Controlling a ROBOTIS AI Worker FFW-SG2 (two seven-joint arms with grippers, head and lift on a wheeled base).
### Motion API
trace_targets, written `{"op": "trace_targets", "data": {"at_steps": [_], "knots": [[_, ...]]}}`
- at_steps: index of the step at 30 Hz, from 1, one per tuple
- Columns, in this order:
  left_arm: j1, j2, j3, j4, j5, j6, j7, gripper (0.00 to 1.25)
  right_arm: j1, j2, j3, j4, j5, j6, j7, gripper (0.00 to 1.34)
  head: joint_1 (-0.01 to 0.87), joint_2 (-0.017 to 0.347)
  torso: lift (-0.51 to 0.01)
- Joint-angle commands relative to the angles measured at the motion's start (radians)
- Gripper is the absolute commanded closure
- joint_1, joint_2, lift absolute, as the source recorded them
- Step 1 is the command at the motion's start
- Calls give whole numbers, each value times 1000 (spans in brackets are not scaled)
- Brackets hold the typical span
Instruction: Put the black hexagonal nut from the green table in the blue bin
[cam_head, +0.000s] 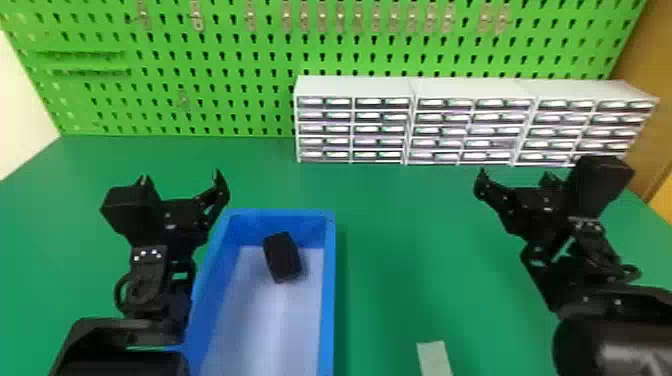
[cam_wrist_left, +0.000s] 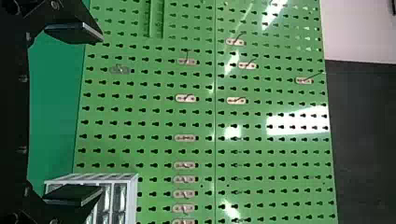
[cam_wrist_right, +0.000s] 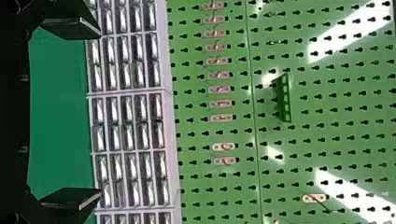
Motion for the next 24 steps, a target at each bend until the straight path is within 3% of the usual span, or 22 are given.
{"op": "trace_targets", "data": {"at_steps": [1, 4, 9, 24], "knots": [[0, 1, 3, 0, 0, 0, 0, 140, 2, 9, -1, 4, -9, -2, 0, 111, 657, 57, -95], [3, -1, 0, 0, 0, 0, 0, 140, 7, 31, -20, 4, -6, -3, 0, 111, 657, 57, -95], [2, 1, -4, 0, -3, 0, 0, 140, 13, 17, -17, 4, -6, -3, 0, 113, 657, 57, -95], [-1, 1, -3, 0, -2, 0, 0, 140, 16, 26, -29, 2, -3, -3, 0, 113, 657, 57, -95]]}}
